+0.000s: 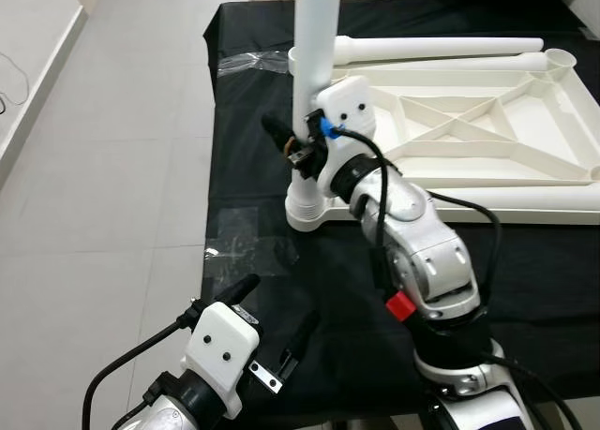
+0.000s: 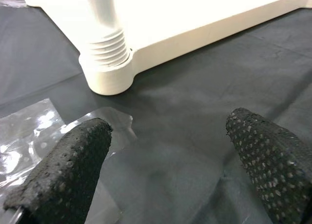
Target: Building children table
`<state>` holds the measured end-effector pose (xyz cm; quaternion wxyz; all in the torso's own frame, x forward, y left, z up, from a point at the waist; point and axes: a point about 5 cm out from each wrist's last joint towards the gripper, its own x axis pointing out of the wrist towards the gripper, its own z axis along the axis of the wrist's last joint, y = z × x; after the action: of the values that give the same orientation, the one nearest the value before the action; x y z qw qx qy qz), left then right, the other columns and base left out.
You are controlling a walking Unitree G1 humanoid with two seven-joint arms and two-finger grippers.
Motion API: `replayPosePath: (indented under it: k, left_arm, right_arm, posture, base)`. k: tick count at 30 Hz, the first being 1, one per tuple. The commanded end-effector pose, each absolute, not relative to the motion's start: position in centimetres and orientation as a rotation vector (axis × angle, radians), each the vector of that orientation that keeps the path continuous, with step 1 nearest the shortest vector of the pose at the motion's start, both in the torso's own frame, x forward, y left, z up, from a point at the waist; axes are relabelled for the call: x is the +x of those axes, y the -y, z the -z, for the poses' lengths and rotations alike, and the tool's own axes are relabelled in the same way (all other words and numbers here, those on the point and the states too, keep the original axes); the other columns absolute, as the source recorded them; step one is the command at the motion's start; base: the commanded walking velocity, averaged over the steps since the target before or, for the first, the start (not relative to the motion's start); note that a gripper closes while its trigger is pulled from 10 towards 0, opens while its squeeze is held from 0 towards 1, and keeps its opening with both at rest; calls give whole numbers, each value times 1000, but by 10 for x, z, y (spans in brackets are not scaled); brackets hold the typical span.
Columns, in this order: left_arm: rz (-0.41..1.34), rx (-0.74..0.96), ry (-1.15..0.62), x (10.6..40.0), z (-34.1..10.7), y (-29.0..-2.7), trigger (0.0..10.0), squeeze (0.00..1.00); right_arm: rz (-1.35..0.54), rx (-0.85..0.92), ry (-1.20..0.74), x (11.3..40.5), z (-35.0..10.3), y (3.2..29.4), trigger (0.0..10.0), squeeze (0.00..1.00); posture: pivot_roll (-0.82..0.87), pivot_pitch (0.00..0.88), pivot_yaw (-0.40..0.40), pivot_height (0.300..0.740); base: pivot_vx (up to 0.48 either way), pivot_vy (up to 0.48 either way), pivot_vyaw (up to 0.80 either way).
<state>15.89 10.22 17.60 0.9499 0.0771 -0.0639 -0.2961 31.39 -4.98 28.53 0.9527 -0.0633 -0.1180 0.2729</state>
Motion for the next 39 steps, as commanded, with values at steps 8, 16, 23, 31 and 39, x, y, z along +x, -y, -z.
replayPosePath:
  k: [8, 16, 23, 31, 39]
  left_arm:
    - [610, 169, 114, 158, -172, -103, 10000, 0]
    - [573, 158, 153, 168, -181, -109, 10000, 0]
    - [492, 102, 287, 192, -219, -128, 10000, 0]
    - [610, -9, 581, 217, -317, -158, 10000, 0]
    - [888, -77, 761, 219, -399, -157, 10000, 0]
  right_arm:
    - [-344, -96, -35, 319, -230, 68, 10000, 0]
    - [-321, -126, -48, 307, -219, 62, 10000, 0]
    - [-323, -137, -44, 306, -218, 58, 10000, 0]
    - [-319, -131, -34, 309, -221, 57, 10000, 0]
    - [-328, -126, -30, 309, -221, 52, 10000, 0]
  posture:
    - [73, 339, -29, 740]
    - [72, 329, -28, 740]
    - [71, 322, -28, 740]
    - [77, 306, -34, 740]
    - [82, 296, -32, 740]
  base:
    - [0, 0, 0]
    - [0, 0, 0]
    - [0, 0, 0]
    - [0, 0, 0]
    - [0, 0, 0]
